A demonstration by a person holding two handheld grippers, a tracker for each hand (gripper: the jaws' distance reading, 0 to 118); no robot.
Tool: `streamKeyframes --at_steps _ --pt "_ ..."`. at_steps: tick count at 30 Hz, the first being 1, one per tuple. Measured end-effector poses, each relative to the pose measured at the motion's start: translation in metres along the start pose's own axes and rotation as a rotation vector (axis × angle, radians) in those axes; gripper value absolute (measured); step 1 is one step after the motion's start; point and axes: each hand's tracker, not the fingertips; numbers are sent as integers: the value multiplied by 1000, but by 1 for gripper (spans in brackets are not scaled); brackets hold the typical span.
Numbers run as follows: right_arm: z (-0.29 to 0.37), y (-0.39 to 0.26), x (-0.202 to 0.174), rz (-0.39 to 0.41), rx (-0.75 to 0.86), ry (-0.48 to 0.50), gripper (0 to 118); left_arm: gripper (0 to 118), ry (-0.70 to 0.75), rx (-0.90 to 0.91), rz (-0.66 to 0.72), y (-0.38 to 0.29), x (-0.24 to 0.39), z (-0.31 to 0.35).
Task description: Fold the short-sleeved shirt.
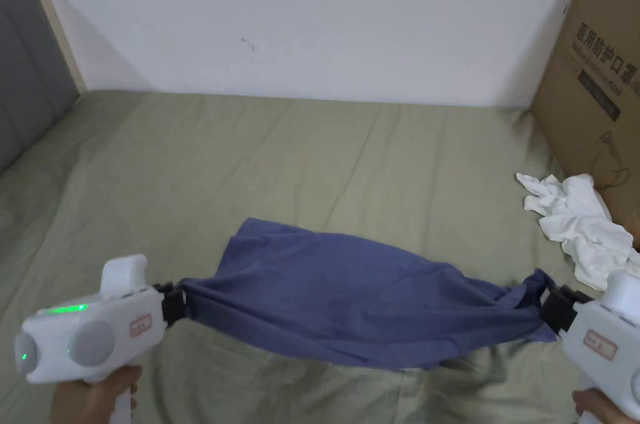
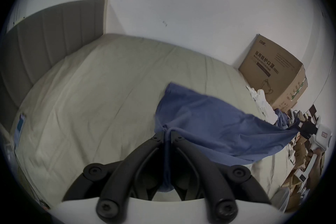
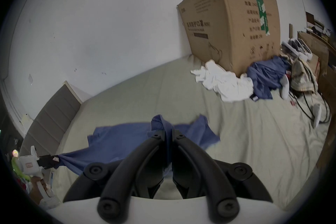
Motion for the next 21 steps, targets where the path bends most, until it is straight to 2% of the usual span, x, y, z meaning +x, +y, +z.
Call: streamKeyframes --at_steps 13,15,18,21 --pt "129 -87 18 22 -70 -39 8 9 16 -9 -32 -99 -22 100" --pt "143 -96 22 46 -90 -59 8 9 19 -20 -34 -111 -27 111" --pt "140 -104 46 81 -143 -106 8 9 44 -64 -24 -128 -34 117" --pt "135 -119 59 58 -223 -140 8 9 81 -124 -7 -144 -39 112"
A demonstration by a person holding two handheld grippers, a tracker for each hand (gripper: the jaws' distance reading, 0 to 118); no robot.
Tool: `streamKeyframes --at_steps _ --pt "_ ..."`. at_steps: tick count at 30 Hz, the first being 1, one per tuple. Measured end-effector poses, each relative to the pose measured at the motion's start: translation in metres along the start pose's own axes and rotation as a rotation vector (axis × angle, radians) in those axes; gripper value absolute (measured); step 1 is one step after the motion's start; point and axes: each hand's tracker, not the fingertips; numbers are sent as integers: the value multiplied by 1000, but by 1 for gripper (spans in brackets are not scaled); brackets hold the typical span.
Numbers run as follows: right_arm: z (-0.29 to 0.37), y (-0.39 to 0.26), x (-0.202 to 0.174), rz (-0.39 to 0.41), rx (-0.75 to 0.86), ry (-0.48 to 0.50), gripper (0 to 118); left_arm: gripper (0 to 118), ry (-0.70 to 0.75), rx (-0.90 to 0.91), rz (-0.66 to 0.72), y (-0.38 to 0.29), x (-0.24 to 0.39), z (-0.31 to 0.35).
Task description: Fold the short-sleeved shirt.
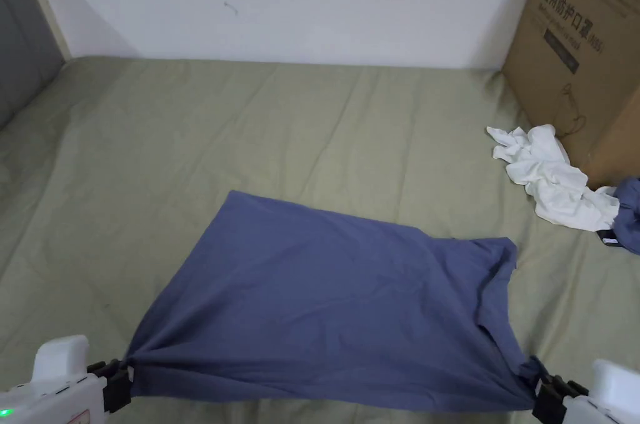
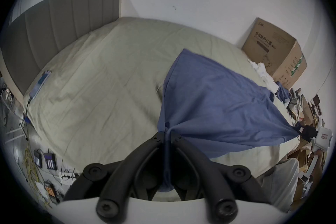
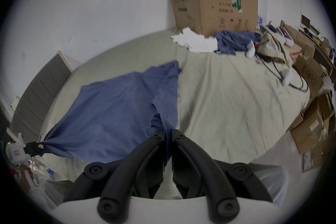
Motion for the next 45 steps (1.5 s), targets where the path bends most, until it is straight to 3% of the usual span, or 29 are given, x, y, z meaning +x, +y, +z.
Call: streamKeyframes --at_steps 8,15,16,17,19,20,21,24,27,32,36,37,38,39,40,41,42,43,44,45 --pt "-74 -35 10 -60 -223 -90 8 9 81 -146 42 -16 -4 -52" --pt "-74 -21 14 -60 -222 -108 13 12 98 -195 91 -9 4 -53" --pt "-69 -20 10 -50 -203 -101 24 19 85 -192 103 -5 5 -49" --pt "-62 -12 8 -23 -161 -77 40 39 47 -175 128 -1 6 -42" --pt "-49 6 5 5 -100 -48 98 91 2 -135 151 10 12 -30" --pt "-39 11 -3 17 -54 -36 108 93 -11 -86 146 17 18 -20" --pt "-29 21 -8 34 9 -29 110 94 -26 -36 132 26 24 -11" --pt "0 49 -27 101 147 -18 111 117 -66 60 89 55 46 13" --pt "23 73 -41 152 271 -4 117 118 -113 187 63 82 67 35" --pt "58 96 -71 205 461 -15 117 118 -132 347 -3 120 104 62" --pt "69 100 -88 258 552 -68 116 118 -79 467 -65 128 131 68" --pt "71 99 -91 260 565 -79 110 118 -75 490 -91 128 136 69" --pt "72 98 -95 264 584 -82 102 114 -69 520 -111 125 141 69" --pt "74 96 -97 268 600 -85 86 104 -68 546 -127 122 145 68" --pt "75 95 -98 270 606 -87 56 79 -75 568 -137 119 147 68" --pt "76 94 -100 269 611 -92 33 47 -88 583 -138 116 150 68" --pt "76 93 -101 265 614 -92 18 25 -104 584 -142 114 152 68" --pt "76 92 -101 261 619 -87 13 15 -120 577 -143 115 152 66" --pt "75 93 -98 252 625 -73 13 15 -130 565 -140 115 154 63" --pt "76 91 -98 241 634 -66 7 7 -129 564 -137 113 155 61"
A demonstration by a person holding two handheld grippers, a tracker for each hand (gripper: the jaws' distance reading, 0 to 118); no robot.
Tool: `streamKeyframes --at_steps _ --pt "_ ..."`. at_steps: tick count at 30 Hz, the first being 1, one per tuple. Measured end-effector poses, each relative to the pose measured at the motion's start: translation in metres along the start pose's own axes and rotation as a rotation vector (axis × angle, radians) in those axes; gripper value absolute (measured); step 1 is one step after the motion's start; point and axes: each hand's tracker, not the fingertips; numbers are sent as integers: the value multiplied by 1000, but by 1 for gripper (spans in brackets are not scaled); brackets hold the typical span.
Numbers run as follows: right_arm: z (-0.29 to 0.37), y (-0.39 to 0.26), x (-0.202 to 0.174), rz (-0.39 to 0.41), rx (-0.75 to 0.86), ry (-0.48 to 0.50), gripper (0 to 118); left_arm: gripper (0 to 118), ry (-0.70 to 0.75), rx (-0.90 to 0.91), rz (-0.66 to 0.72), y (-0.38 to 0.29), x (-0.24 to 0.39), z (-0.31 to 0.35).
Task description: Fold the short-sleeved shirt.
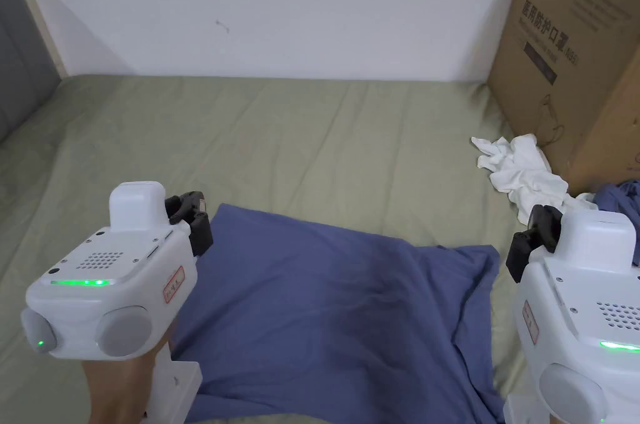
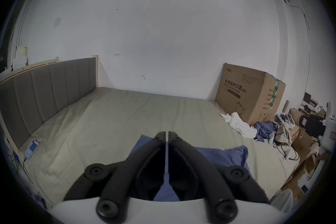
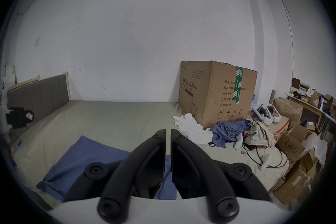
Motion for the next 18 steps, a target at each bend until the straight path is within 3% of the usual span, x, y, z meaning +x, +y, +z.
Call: streamKeyframes --at_steps 2,9,18 --pt "-2 0 2 -5 -8 21 2 6 -39 -16 6 -2 -1 -4" --pt "-25 -5 6 -8 -37 22 2 6 -48 -108 10 2 -10 -52" --pt "-90 -21 4 -10 -120 9 2 6 -38 -348 -11 11 -47 -207"
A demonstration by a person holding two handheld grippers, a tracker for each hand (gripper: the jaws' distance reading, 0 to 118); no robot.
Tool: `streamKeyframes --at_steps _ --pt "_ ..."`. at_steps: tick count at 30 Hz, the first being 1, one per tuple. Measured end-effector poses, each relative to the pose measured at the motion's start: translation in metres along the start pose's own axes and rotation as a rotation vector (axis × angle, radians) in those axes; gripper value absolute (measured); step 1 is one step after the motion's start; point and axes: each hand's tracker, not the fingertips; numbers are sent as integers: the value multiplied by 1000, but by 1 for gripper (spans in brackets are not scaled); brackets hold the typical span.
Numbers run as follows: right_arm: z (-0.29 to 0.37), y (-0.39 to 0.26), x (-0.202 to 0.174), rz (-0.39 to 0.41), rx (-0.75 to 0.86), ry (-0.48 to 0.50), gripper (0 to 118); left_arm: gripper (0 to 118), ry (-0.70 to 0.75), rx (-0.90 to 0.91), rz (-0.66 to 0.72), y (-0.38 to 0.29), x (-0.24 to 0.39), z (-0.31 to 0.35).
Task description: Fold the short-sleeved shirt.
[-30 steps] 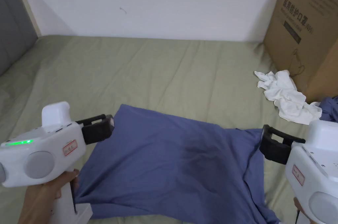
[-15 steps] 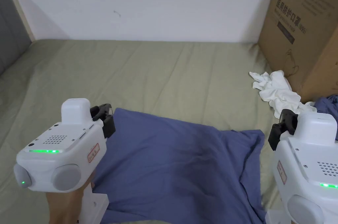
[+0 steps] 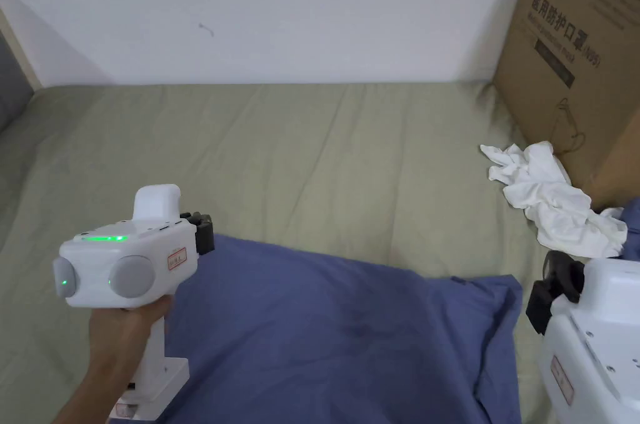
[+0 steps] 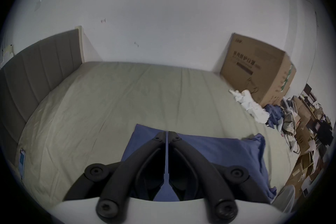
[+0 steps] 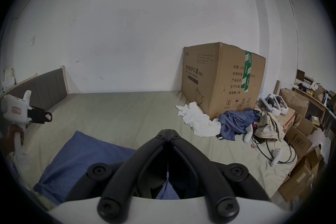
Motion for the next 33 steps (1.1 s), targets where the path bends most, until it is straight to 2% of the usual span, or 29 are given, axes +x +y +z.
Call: streamKeyframes --at_steps 5,6,7,8,9,11,16,18,20,22,23,24,25,27,28,31,32,33 --pt "-45 -10 -2 6 -67 -18 2 7 40 -163 26 19 -26 -91" --pt "-53 -12 -2 8 -78 -23 2 12 48 -185 35 21 -31 -109" --pt "-60 -14 -2 9 -87 -28 2 40 59 -216 49 23 -35 -123" --pt "-68 -16 -2 12 -98 -33 2 77 61 -243 69 23 -39 -137" --pt "-73 -17 -3 15 -107 -38 2 94 67 -264 95 24 -44 -151" --pt "-84 -22 -2 17 -120 -47 2 98 90 -323 132 23 -53 -177" --pt "-101 -33 -2 23 -156 -64 2 107 129 -379 119 17 -62 -212" --pt "-103 -37 -1 27 -172 -71 2 107 131 -440 108 12 -62 -224" --pt "-104 -41 1 32 -181 -77 2 101 136 -478 79 5 -57 -230" --pt "-106 -43 3 33 -194 -80 2 80 130 -503 6 -4 -48 -234" --pt "-107 -44 3 30 -201 -84 2 79 166 -494 -44 -9 -41 -234" --pt "-107 -45 5 26 -209 -87 2 73 173 -457 -93 -11 -34 -228" --pt "-108 -46 8 21 -215 -87 2 59 159 -442 -108 -11 -31 -226" --pt "-111 -46 10 6 -231 -90 2 15 147 -442 -125 -8 -24 -222" --pt "-113 -45 12 -5 -243 -92 2 7 139 -428 -135 -8 -22 -219" --pt "-128 -45 25 -45 -312 -90 3 7 68 -381 -127 -3 -16 -199" --pt "-137 -46 29 -65 -343 -83 5 7 55 -355 -106 0 -15 -190" --pt "-146 -48 36 -90 -371 -73 12 7 38 -324 -87 3 -14 -177"
